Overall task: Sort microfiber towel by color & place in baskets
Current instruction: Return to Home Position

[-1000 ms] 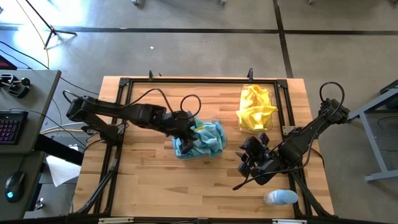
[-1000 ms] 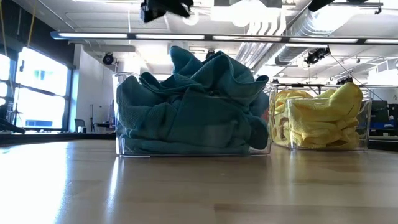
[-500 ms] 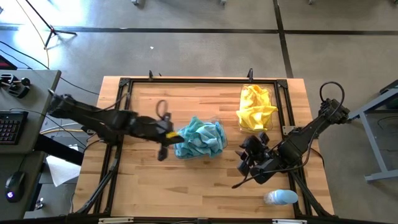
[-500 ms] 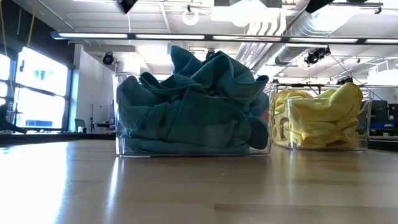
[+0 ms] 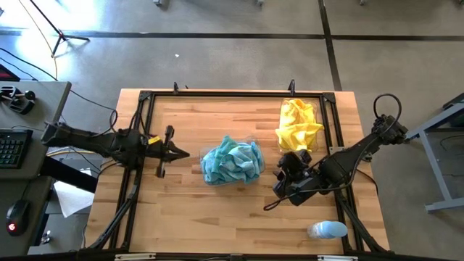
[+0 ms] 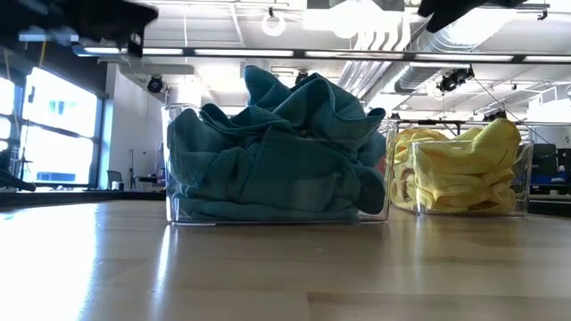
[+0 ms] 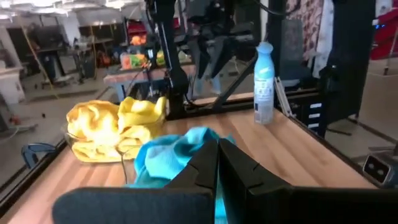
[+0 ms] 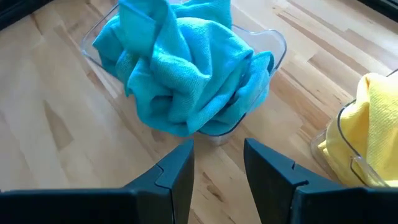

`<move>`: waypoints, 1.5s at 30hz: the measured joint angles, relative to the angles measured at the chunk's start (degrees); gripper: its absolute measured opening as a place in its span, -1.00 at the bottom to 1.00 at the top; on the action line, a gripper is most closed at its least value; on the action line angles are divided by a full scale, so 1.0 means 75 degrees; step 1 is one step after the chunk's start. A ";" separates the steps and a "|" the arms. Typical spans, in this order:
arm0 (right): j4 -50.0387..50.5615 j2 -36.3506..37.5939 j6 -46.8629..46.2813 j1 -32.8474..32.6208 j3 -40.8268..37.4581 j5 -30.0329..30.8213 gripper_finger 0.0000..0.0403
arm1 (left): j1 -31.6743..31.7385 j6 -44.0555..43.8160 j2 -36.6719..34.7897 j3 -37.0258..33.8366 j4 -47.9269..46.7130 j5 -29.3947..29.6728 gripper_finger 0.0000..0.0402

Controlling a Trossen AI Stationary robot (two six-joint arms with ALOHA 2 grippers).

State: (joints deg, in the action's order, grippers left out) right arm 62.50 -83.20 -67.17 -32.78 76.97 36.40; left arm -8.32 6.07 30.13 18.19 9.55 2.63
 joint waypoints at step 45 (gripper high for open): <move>-0.5678 0.2400 0.4922 0.0836 -0.5576 -0.1492 -1.00 | 0.2015 -0.1187 -0.3191 -0.2333 -0.1114 -0.0827 -1.00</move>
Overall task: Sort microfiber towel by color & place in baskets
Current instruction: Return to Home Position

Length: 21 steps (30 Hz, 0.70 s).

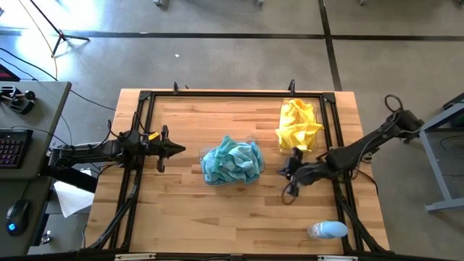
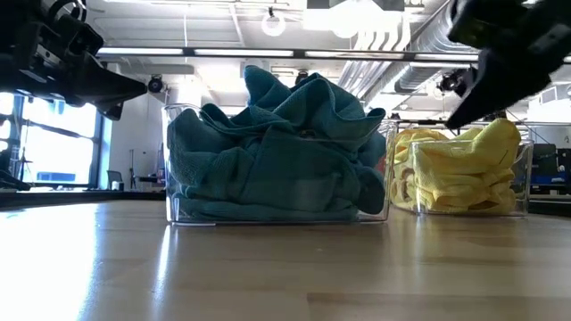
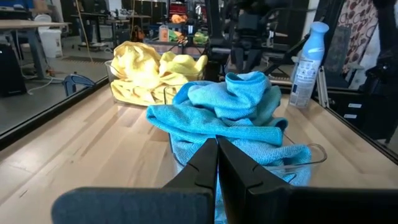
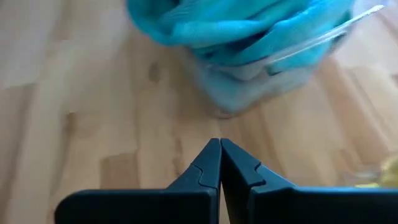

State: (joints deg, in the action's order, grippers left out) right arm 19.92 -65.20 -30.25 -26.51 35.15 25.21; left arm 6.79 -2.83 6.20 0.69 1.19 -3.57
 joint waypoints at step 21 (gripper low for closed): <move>0.0603 0.7313 0.2914 0.0588 -0.2185 -0.1187 -1.00 | -0.0003 -0.0003 0.0000 0.0000 0.0000 -0.0006 -1.00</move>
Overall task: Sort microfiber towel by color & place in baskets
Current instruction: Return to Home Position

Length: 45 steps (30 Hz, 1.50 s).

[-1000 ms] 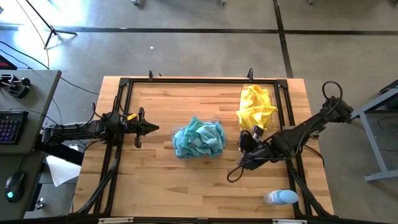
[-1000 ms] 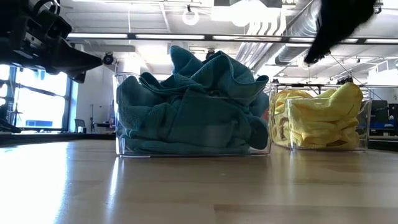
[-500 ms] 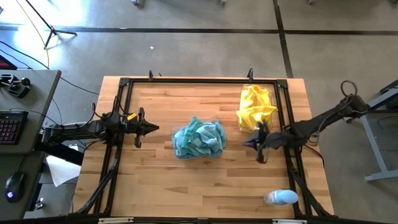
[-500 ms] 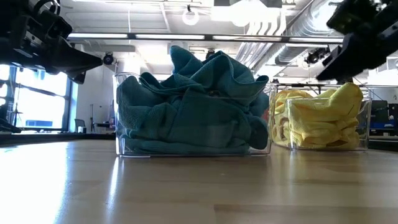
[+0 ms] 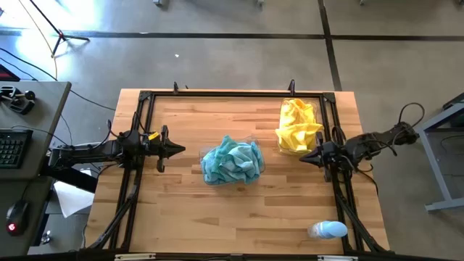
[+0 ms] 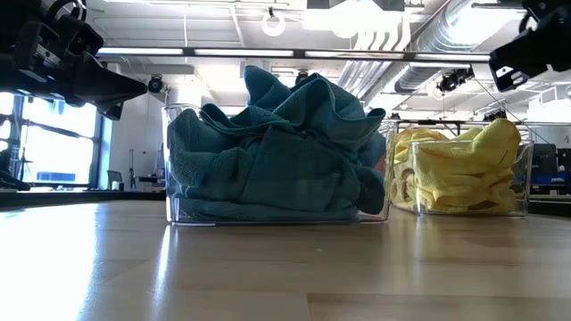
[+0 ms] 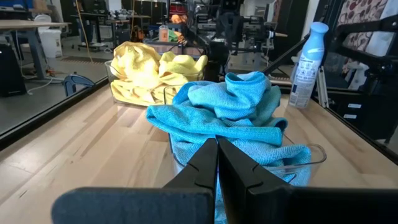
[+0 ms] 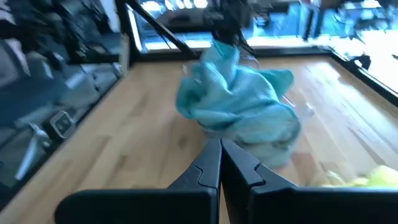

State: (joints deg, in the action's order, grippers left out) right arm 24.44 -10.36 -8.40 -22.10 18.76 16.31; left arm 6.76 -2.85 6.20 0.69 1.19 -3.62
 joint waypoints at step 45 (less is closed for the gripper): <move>-0.0422 0.1336 0.0442 0.1593 -0.1608 -0.1086 -1.00 | -0.0003 0.0001 0.0002 0.0006 0.0003 0.0000 -1.00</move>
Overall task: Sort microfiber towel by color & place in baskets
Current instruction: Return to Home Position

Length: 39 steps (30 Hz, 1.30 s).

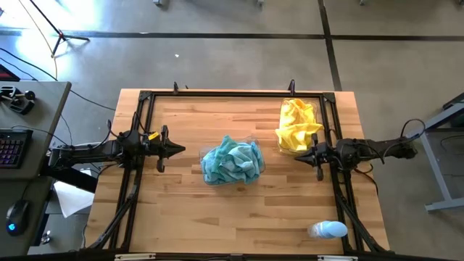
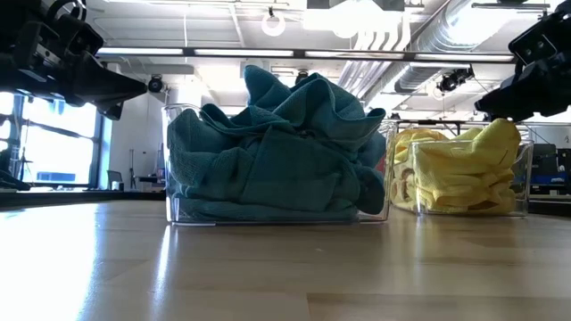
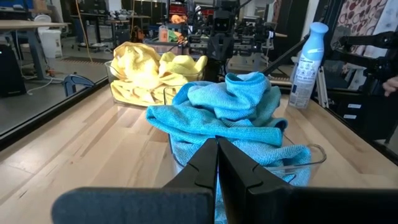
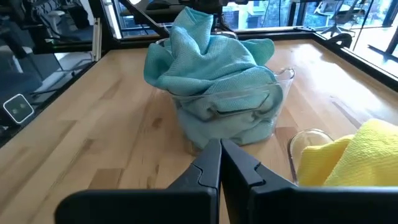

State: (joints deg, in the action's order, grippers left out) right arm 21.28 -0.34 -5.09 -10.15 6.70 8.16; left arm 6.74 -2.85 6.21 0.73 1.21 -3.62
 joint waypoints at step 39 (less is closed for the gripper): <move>-0.0009 0.0000 -0.0323 0.0000 0.0000 0.0017 -1.00 | 0.0000 0.0001 -0.0001 0.0000 0.0000 0.0000 -1.00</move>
State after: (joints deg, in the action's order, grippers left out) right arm 21.21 -0.34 -7.51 -10.15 6.70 8.29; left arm 6.75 -2.84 6.21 0.73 1.21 -3.62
